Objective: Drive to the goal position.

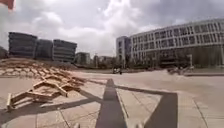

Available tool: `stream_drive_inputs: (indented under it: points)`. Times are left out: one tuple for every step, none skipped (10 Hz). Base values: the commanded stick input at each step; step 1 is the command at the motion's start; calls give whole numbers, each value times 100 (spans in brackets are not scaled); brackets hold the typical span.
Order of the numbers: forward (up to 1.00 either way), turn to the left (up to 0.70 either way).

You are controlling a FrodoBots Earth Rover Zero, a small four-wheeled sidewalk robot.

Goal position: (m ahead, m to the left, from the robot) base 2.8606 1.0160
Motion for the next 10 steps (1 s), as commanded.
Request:
stream_drive_inputs:
  points:
    - [60,0]
    - [60,0]
    - [60,0]
    - [60,0]
    - [59,0]
    - [54,0]
    - [54,0]
    - [54,0]
    - [57,0]
    - [60,0]
